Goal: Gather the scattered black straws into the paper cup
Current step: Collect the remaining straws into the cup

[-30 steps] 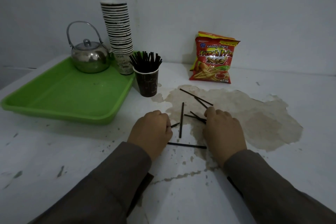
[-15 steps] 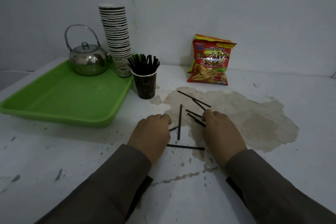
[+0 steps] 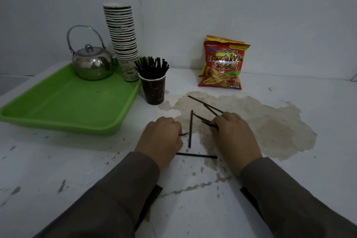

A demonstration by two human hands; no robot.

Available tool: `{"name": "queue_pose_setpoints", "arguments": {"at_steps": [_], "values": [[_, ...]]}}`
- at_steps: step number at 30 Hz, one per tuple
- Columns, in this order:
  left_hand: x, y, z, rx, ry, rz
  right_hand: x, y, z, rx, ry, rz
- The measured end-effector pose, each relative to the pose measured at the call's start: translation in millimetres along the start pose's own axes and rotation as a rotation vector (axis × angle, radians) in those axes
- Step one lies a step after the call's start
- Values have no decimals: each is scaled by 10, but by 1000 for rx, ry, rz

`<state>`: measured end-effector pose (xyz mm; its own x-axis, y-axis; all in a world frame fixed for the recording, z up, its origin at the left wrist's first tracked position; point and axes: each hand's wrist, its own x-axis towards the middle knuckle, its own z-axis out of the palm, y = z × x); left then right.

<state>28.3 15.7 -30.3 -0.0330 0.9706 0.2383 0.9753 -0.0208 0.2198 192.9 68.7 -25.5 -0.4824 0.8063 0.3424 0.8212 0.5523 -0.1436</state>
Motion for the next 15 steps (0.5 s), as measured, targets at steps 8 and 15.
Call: {"name": "queue_pose_setpoints", "arguments": {"at_steps": [8,15], "values": [[25,-95,-17,-160,40,15,-87,-206,-151,221,-175,-242],[13,-339,-329,-790,346,-145,-159,-334,-45,196,-244,-325]]}}
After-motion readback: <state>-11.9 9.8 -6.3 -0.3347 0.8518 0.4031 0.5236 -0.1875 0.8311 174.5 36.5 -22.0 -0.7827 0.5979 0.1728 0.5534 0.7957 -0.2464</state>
